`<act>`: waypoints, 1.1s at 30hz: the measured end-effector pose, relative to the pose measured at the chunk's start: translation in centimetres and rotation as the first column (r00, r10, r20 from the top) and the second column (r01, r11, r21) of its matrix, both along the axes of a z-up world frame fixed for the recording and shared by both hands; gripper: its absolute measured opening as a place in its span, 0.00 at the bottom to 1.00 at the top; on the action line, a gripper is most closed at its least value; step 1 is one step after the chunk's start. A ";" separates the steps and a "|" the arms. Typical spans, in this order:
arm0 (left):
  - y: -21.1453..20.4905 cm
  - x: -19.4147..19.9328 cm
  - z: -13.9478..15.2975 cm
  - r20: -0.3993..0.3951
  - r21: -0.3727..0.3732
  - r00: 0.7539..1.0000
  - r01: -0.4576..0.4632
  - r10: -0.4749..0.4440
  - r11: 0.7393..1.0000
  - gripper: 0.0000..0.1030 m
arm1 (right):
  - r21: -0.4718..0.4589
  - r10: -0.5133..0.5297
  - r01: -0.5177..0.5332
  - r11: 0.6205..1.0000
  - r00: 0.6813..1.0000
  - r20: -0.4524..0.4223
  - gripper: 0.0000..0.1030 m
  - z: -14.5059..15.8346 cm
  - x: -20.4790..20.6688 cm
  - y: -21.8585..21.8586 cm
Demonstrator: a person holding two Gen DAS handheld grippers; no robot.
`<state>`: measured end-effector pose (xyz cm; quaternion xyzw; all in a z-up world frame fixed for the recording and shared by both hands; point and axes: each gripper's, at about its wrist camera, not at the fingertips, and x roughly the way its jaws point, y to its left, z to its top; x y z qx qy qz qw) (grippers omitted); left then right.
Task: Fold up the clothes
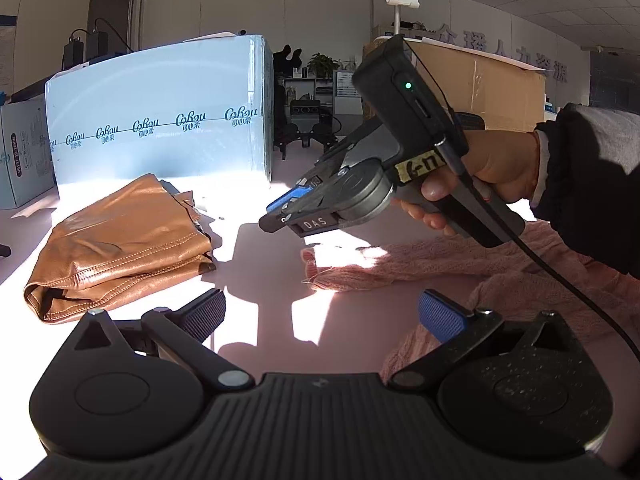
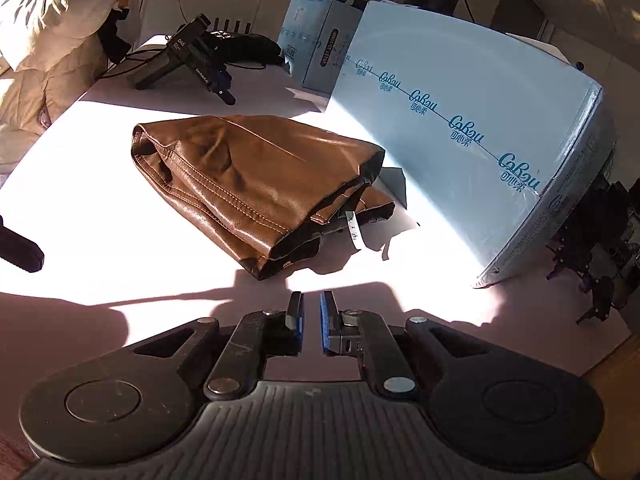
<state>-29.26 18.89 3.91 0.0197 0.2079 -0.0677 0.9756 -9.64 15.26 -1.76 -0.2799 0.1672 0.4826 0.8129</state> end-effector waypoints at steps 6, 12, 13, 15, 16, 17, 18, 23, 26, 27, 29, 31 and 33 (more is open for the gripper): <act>-0.9 -2.7 -0.3 -0.015 0.092 0.967 0.253 -0.253 0.963 1.00 | -0.017 0.074 -0.072 0.997 0.984 0.164 0.41 3.1 -8.9 -9.9; -3.8 -3.3 -0.7 -0.120 0.148 0.946 0.317 -0.301 0.937 1.00 | -0.192 0.092 -0.051 0.980 0.972 0.214 0.40 -2.2 -18.0 -14.7; -4.2 -3.2 -0.6 -0.127 0.140 0.945 0.319 -0.302 0.937 1.00 | -0.201 0.087 -0.043 0.979 0.972 0.218 0.40 -3.1 -18.8 -14.9; -5.6 -2.9 -0.6 -0.140 0.138 0.944 0.318 -0.299 0.938 1.00 | -0.201 0.073 -0.027 0.979 0.971 0.226 0.36 -4.3 -19.8 -15.0; -6.4 -2.7 -0.7 -0.150 0.153 0.946 0.309 -0.287 0.939 1.00 | -0.198 0.063 -0.019 0.980 0.973 0.222 0.36 -4.7 -20.1 -15.1; -7.1 -2.6 -0.8 -0.158 0.174 0.950 0.297 -0.271 0.939 1.00 | -0.196 0.053 -0.010 0.981 0.975 0.218 0.36 -5.1 -20.4 -15.1; -7.8 -2.4 -1.0 -0.166 0.200 0.954 0.281 -0.250 0.939 1.00 | -0.195 0.047 -0.004 0.981 0.975 0.216 0.36 -5.4 -20.6 -15.2; -10.0 -0.6 -2.0 -0.228 0.285 0.965 0.193 -0.129 0.939 0.88 | -0.198 0.005 0.042 0.979 0.973 0.232 0.36 -6.6 -21.1 -15.7; -10.0 -0.2 -2.2 -0.261 0.265 0.958 0.190 -0.119 0.945 0.62 | -0.203 -0.022 0.076 0.976 0.966 0.256 0.35 -7.2 -21.2 -16.0; -9.9 -0.2 -2.2 -0.260 0.270 0.959 0.183 -0.112 0.945 0.52 | -0.208 -0.021 0.077 0.975 0.965 0.260 0.34 -7.4 -21.3 -16.1; -10.0 -0.1 -2.2 -0.258 0.302 0.963 0.155 -0.076 0.940 0.34 | -0.211 -0.026 0.083 0.974 0.966 0.259 0.32 -7.6 -21.3 -16.2; -9.7 0.1 -2.1 -0.279 0.293 0.959 0.142 -0.057 0.945 0.18 | -0.216 -0.034 0.094 0.972 0.963 0.266 0.32 -7.8 -21.3 -16.1; -9.3 0.3 -2.0 -0.303 0.265 0.952 0.137 -0.053 0.954 0.13 | -0.233 -0.033 0.103 0.967 0.957 0.288 0.32 -8.1 -21.3 -15.9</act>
